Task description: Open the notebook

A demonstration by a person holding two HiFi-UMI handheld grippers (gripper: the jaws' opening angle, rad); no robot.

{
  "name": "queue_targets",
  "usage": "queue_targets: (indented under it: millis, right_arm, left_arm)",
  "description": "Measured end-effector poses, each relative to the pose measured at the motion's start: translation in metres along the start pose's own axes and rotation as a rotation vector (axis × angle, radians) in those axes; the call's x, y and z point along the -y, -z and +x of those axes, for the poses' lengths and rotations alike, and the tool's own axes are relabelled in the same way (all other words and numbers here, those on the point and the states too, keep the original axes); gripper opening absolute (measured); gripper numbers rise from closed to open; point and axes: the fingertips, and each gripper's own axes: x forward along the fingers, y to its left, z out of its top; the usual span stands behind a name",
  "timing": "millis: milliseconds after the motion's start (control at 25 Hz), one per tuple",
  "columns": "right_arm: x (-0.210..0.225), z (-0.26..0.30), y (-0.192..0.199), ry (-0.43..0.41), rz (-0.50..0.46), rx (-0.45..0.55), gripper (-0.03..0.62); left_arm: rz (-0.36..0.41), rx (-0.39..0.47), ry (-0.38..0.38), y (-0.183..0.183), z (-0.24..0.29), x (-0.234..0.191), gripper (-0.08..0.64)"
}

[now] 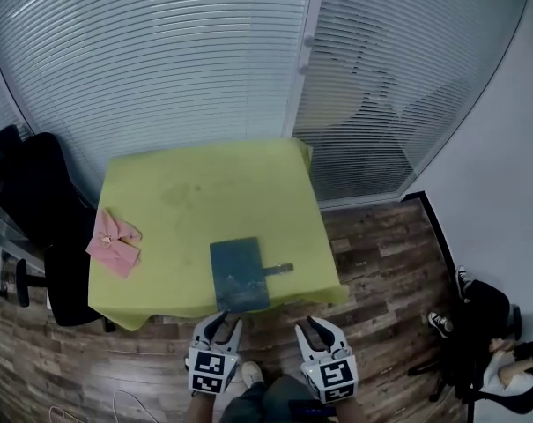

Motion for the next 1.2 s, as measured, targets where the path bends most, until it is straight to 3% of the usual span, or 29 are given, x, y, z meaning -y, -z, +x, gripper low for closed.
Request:
queue_targets:
  millis: [800, 1200]
  right_arm:
    - [0.004, 0.039, -0.009, -0.086, 0.003, -0.007, 0.1]
    - [-0.001, 0.061, 0.021, -0.111, 0.046, -0.054, 0.1]
  left_arm:
    - [0.002, -0.028, 0.048, -0.009, 0.035, 0.001, 0.135]
    - [0.068, -0.139, 0.092, 0.029, 0.054, 0.0, 0.155]
